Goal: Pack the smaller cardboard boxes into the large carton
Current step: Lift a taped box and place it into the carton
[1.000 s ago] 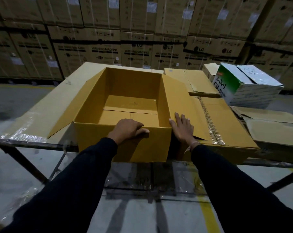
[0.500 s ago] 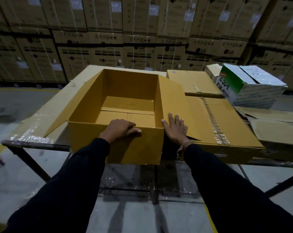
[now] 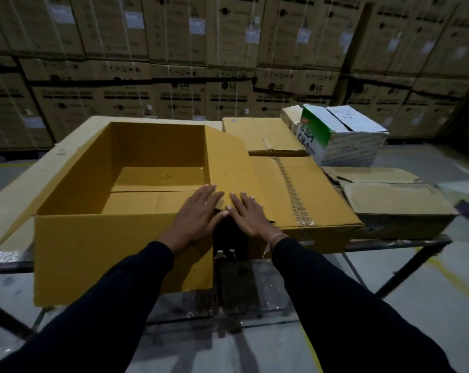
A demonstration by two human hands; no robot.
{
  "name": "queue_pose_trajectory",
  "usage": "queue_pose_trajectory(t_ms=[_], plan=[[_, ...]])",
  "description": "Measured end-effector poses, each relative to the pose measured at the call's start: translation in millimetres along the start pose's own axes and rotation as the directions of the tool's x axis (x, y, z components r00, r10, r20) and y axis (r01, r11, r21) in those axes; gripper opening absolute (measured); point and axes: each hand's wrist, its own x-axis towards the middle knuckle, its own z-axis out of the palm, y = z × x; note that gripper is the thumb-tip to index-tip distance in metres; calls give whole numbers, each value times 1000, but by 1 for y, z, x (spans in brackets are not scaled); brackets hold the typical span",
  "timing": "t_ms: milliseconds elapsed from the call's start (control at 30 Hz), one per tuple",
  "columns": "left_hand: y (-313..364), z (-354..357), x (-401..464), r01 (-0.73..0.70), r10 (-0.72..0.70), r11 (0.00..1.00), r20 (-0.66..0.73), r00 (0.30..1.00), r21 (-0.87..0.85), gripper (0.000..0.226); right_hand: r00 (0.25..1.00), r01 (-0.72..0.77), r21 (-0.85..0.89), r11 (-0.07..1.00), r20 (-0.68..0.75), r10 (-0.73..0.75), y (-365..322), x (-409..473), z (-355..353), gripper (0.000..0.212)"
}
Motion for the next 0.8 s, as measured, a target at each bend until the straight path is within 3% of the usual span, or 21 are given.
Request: queue_pose_trajectory(t_ms=[133,233,400,567,800], plan=[[54,31,45,-135,135,991,18,991,-19,66,999,31,-36,999,-35,-32,56,-3,-29,65],[86,59,76,-122,132,988,113,985,-91,68,990,-75,-66,995,-128,67,107,-3,-53,66],[119,105,126,7,13,998,274,962,-69,73,964,-235,-122,964,-159,214,191,3,-93,71],[151,133,184,174,-127,982,418,900,-76,77,955,-292,-225,930,-122,270,256,19,-109,76],[158,169,229,345,-329,938,398,856,33,72,970,-233,-391,891,-155,185,289,65,-110,83]])
